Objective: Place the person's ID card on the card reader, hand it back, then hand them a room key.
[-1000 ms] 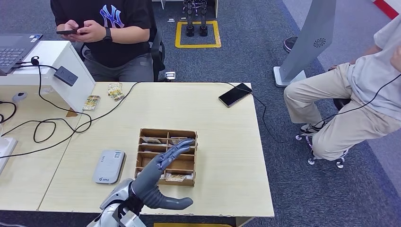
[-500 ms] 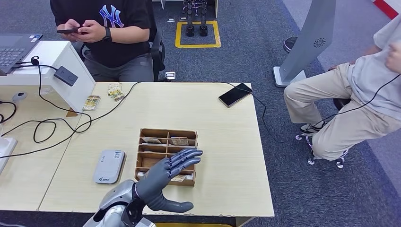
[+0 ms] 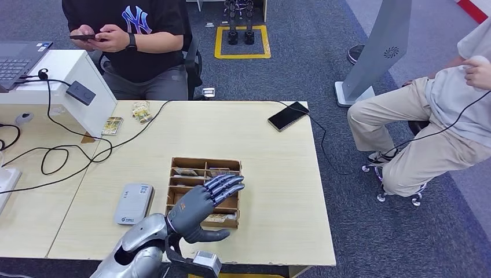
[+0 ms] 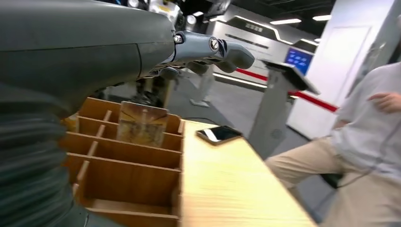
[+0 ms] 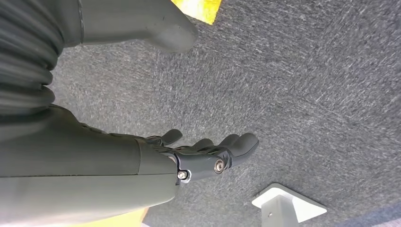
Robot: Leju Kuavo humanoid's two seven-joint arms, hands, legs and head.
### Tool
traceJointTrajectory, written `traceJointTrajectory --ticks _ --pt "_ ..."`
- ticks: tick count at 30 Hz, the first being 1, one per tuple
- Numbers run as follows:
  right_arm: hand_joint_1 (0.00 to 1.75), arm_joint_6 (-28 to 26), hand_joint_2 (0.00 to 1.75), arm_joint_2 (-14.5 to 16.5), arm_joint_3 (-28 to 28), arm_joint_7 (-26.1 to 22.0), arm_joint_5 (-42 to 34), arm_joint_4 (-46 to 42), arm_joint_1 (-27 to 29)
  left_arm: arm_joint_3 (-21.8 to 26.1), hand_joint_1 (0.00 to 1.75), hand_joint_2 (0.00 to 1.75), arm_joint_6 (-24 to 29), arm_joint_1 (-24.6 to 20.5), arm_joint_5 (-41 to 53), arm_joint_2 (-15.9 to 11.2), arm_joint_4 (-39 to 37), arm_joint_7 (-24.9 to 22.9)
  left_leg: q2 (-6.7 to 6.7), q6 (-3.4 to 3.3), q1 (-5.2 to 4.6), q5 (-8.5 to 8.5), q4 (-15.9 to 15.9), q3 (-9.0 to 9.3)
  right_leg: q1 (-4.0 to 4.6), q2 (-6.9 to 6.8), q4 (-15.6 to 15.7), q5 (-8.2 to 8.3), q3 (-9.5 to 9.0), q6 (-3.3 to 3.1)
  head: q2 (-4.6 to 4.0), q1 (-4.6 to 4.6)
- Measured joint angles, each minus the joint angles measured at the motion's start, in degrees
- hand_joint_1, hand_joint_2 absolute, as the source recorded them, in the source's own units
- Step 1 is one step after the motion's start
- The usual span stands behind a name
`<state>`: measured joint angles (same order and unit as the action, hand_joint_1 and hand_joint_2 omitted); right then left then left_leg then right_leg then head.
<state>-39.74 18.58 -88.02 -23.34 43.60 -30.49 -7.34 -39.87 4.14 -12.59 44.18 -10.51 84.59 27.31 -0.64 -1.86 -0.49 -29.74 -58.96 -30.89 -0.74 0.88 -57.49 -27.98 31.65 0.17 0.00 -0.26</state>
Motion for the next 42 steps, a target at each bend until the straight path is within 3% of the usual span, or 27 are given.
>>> traceJointTrajectory --ticks 4,23,30,42 --pt "0.0 0.0 1.75 0.3 0.0 0.5 0.4 -0.7 0.1 -1.4 0.0 1.75 1.9 -1.6 3.3 -0.3 -2.1 -3.0 0.0 0.0 0.0 0.0 0.0 0.0 0.0 0.01 0.0 0.0 0.0 0.0 0.0 -0.01" --pt "0.0 0.0 1.75 0.5 0.0 0.9 0.7 -1.8 0.1 -3.9 0.0 1.75 3.7 -3.9 6.6 -1.1 -5.0 -6.7 0.01 0.0 0.0 0.0 0.0 0.0 0.0 0.02 0.0 0.0 0.01 0.0 0.0 -0.01" --pt "0.0 0.0 1.75 0.5 0.0 1.2 0.8 -1.8 0.1 -4.8 0.0 1.75 4.8 -4.6 10.2 -1.3 -5.5 -10.2 0.01 0.0 0.0 0.0 0.0 0.0 0.0 0.02 0.0 0.0 0.01 0.0 0.0 0.01" --pt "0.0 0.0 1.75 0.5 0.0 1.3 0.8 -2.0 0.2 -5.6 0.0 1.75 4.9 -5.3 11.4 -1.4 -5.8 -11.2 0.01 0.0 0.0 0.0 0.0 0.0 0.0 0.02 0.0 0.0 0.01 0.0 0.0 -0.01"
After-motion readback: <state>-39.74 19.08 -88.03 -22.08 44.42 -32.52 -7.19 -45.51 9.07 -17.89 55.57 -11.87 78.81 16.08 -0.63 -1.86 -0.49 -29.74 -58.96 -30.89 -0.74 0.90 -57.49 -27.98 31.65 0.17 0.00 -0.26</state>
